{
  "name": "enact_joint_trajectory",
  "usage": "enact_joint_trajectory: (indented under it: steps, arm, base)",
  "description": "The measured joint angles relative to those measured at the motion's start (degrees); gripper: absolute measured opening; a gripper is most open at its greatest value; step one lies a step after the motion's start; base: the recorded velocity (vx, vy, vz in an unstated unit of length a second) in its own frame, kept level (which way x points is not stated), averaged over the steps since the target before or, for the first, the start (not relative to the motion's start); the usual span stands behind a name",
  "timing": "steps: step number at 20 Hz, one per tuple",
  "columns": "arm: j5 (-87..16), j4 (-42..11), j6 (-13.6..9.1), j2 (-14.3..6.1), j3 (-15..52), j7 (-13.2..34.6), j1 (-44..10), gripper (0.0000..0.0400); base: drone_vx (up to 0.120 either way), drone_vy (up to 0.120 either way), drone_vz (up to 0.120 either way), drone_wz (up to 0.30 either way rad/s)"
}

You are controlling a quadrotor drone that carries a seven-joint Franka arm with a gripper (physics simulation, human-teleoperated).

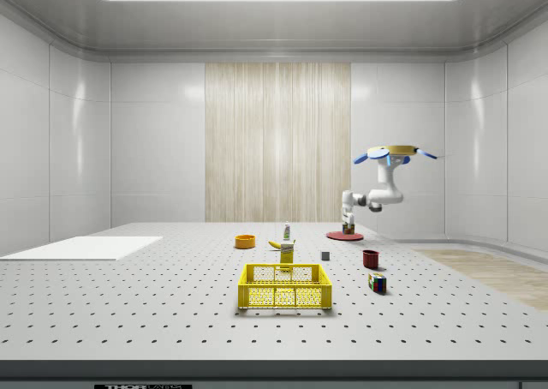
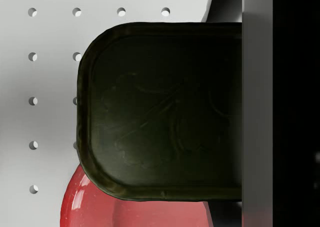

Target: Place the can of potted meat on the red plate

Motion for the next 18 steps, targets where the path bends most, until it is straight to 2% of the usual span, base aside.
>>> enact_joint_trajectory:
  steps: [18]
  arm:
    - [1.07,0.08,2.47,-2.65,0.42,0.34,-0.36,0.0284]
  base:
    - [0.000,-0.120,0.000,0.000]
